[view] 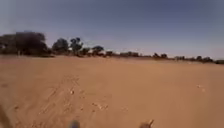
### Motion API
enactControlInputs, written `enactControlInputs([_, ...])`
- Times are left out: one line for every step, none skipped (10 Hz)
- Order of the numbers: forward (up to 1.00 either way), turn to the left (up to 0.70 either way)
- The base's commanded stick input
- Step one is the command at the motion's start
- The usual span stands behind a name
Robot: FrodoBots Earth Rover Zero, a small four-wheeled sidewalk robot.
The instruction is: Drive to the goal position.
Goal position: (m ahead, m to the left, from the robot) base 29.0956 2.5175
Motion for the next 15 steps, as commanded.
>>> enactControlInputs([0.70,0.00])
enactControlInputs([0.70,0.00])
enactControlInputs([0.70,0.00])
enactControlInputs([0.70,0.00])
enactControlInputs([0.70,0.00])
enactControlInputs([0.70,0.00])
enactControlInputs([0.70,0.00])
enactControlInputs([0.70,0.00])
enactControlInputs([0.70,0.00])
enactControlInputs([0.70,0.00])
enactControlInputs([0.70,0.00])
enactControlInputs([0.70,0.00])
enactControlInputs([0.70,0.00])
enactControlInputs([0.70,0.00])
enactControlInputs([0.70,0.00])
